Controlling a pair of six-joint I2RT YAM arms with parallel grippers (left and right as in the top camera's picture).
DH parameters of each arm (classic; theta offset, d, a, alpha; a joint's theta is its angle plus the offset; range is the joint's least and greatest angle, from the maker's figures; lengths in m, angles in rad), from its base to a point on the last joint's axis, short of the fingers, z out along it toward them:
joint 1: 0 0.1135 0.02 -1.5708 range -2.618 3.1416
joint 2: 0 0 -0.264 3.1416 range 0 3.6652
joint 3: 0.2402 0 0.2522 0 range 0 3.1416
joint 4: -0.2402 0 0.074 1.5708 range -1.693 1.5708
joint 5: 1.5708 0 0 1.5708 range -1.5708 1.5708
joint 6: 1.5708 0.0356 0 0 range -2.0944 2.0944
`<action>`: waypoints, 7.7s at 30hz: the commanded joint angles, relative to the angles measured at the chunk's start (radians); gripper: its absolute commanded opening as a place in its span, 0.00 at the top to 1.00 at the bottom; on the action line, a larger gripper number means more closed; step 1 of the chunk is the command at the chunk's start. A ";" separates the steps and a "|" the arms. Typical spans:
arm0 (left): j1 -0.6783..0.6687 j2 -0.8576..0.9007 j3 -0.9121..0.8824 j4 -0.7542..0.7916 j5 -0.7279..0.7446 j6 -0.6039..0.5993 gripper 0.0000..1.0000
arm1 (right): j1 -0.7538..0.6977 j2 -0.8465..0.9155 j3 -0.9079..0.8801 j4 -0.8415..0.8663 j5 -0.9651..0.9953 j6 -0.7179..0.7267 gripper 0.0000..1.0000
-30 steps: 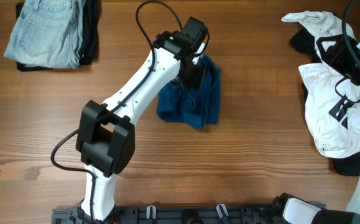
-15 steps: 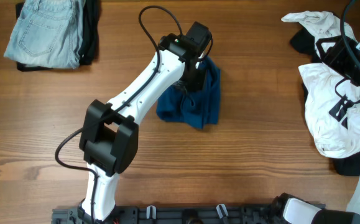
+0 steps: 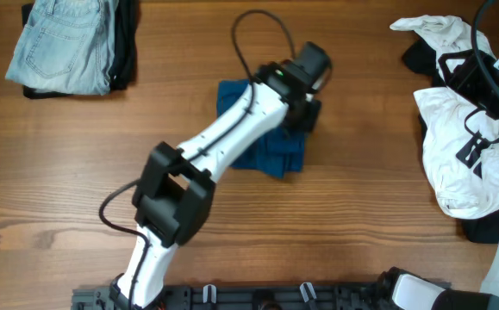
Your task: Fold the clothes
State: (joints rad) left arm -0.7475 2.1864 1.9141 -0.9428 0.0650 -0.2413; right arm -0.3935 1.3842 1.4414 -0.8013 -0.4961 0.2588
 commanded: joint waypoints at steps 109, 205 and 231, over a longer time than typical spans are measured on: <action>0.952 0.182 0.261 0.530 -0.436 0.644 0.96 | -0.002 0.163 -0.010 -0.004 0.044 0.005 0.57; 0.862 -0.144 0.261 0.144 0.188 0.330 0.00 | 0.389 -1.368 -1.436 0.807 0.474 0.090 0.00; 0.799 -1.468 -1.198 0.804 0.173 0.229 0.00 | 0.389 -1.368 -1.436 0.807 0.474 0.090 0.00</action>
State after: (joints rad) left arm 0.0174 0.9344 0.9447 -0.2249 0.2333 0.0784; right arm -0.0017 0.0216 0.0063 0.0017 -0.0395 0.3393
